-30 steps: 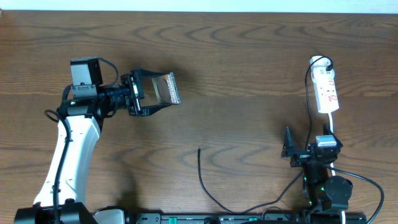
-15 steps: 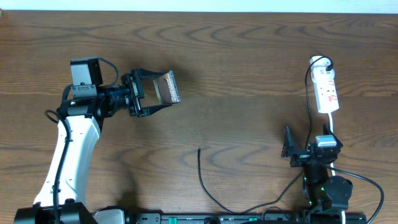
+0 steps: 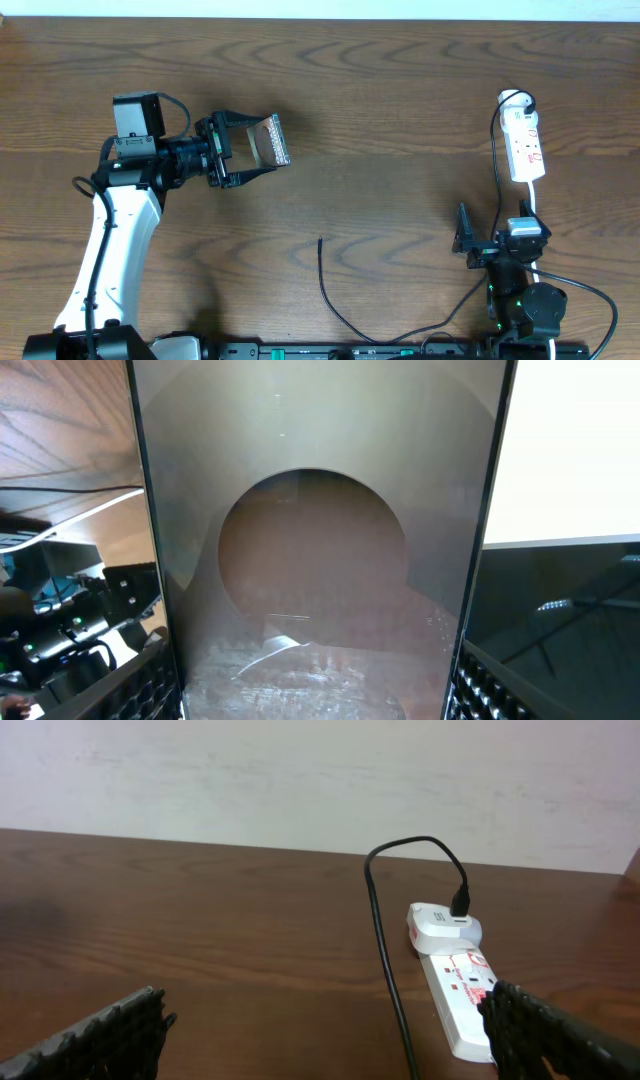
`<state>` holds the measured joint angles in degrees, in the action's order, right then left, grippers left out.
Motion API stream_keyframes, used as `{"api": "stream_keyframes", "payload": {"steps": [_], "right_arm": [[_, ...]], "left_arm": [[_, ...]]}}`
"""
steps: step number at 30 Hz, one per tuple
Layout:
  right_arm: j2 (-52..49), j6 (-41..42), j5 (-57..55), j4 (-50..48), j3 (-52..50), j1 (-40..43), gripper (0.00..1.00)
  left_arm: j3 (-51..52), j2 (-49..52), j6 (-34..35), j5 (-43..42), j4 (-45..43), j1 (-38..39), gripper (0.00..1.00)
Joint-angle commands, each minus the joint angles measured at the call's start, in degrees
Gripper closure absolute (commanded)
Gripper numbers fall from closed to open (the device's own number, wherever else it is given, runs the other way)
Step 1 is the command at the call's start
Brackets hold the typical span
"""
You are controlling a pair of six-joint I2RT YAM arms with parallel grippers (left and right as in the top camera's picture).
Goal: Plug charger to phone and switch on socket
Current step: 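Hold the phone raised in the left gripper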
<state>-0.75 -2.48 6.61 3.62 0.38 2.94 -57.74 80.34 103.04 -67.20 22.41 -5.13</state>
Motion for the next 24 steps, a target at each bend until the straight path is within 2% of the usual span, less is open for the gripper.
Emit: {"api": "stream_keyframes", "payload": {"steps": [1, 7, 20, 24], "right_arm": [[0.0, 0.7, -0.2, 0.2, 0.0, 0.4, 0.01], [0.0, 0.7, -0.2, 0.3, 0.0, 0.4, 0.01], [0.0, 0.7, -0.2, 0.2, 0.0, 0.4, 0.01], [0.0, 0.7, -0.2, 0.2, 0.0, 0.4, 0.01]], "left_arm": [[-1.4, -1.1, -3.3, -2.7, -0.5, 0.0, 0.93], [-1.4, -1.1, -8.4, -2.7, -0.5, 0.0, 0.93], [-1.4, -1.1, -11.6, -2.7, -0.5, 0.0, 0.93], [-1.4, -1.1, -14.4, -1.8, -0.4, 0.0, 0.93]]}}
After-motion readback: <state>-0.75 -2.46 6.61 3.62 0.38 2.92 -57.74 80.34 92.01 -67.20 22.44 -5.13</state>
